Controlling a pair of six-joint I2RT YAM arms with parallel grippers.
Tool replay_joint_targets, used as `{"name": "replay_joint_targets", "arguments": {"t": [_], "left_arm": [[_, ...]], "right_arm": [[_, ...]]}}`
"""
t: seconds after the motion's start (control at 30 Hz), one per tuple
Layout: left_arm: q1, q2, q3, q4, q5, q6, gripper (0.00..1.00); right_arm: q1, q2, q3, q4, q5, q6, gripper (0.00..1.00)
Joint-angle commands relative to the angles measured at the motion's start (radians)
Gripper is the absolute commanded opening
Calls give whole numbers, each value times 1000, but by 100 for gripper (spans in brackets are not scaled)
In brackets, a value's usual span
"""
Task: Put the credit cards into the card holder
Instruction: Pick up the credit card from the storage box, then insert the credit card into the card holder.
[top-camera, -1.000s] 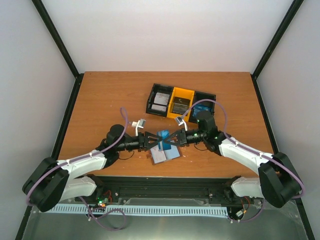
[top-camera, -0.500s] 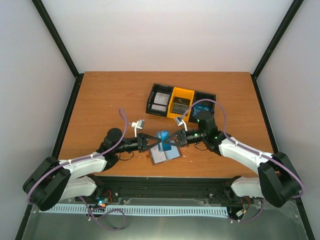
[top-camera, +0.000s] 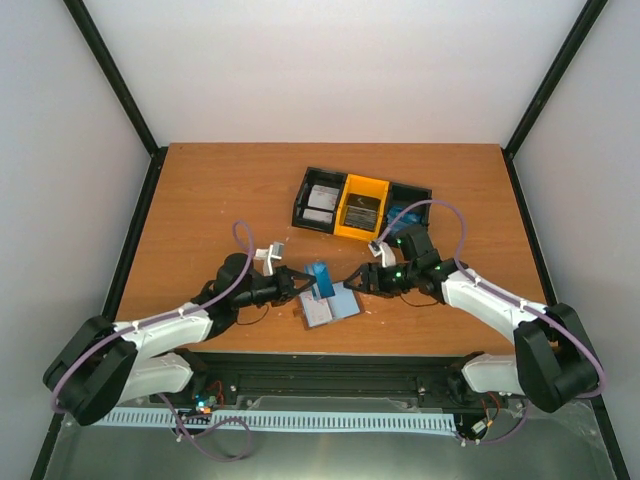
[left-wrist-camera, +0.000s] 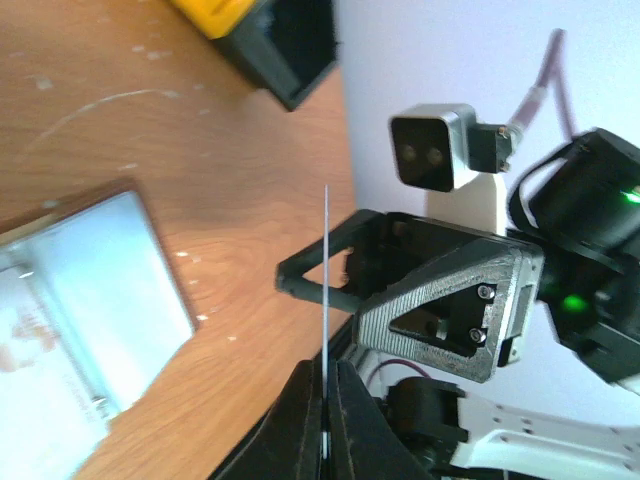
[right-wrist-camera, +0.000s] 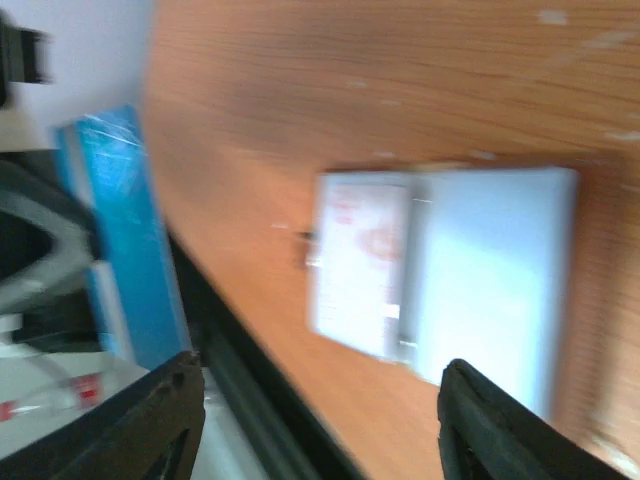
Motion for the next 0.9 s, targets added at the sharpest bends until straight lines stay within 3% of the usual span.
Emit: {"name": "replay_joint_targets", "arguments": {"t": [0.0,0.1,0.2,0.6,0.87], "left_arm": [[3,48,65,-216,-75,44,1],[-3,103,75,-245,-55,35,1],[-22,139,77,-252,-57,19,1],[-32,237,91,-250,-106,-43,1],[-39,312,86,-161,-96,-51,1]], "right_arm": [[-3,18,-7,-243,375,-71,59],[-2,64,-22,-263,526,-52,44],[15,129,-15,-265,575,-59,33],[88,279,41,-277,596,-94,23],[184,278,31,-306,578,-62,20]]}}
